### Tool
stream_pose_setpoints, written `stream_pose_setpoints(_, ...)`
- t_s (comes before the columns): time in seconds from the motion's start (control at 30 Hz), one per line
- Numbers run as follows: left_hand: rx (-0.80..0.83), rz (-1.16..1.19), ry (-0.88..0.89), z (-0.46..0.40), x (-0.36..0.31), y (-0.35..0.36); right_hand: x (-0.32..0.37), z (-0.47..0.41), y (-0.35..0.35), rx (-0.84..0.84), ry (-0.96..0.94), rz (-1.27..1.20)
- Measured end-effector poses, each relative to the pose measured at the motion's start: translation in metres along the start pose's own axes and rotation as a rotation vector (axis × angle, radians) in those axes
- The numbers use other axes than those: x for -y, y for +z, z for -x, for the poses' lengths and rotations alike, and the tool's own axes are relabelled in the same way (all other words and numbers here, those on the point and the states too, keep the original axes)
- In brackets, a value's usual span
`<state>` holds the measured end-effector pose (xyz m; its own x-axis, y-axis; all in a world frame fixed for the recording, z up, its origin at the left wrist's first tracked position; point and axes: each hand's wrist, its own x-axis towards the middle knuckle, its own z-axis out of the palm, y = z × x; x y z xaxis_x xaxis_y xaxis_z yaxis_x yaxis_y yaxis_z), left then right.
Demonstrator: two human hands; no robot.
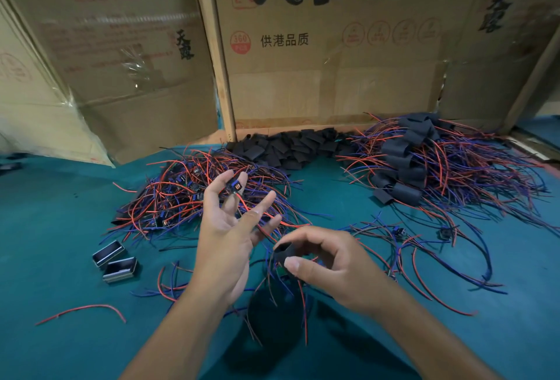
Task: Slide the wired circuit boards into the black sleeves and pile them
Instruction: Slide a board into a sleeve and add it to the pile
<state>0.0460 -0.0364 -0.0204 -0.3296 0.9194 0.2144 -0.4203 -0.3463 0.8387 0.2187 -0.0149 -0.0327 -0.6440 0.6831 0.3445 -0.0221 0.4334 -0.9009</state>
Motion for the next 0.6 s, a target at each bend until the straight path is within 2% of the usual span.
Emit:
stream_pose_setpoints(0.27, 0.107, -0.051, -0.034, 0.007, 0.009, 0.007, 0.002, 0.001, -0.013, -0.080, -0.039, 0.073)
stream_pose_setpoints(0.43, 0.202, -0.114, -0.073, 0.010, 0.009, 0.007, 0.003, 0.002, -0.016, -0.071, -0.075, 0.089)
stream_pose_setpoints(0.53, 0.175, -0.156, -0.031, 0.007, 0.005, 0.004, 0.007, 0.001, -0.023, -0.103, -0.086, 0.152)
stream_pose_setpoints(0.6, 0.138, -0.144, 0.010, 0.003, 0.001, 0.001, 0.006, 0.001, -0.033, -0.190, -0.115, 0.295)
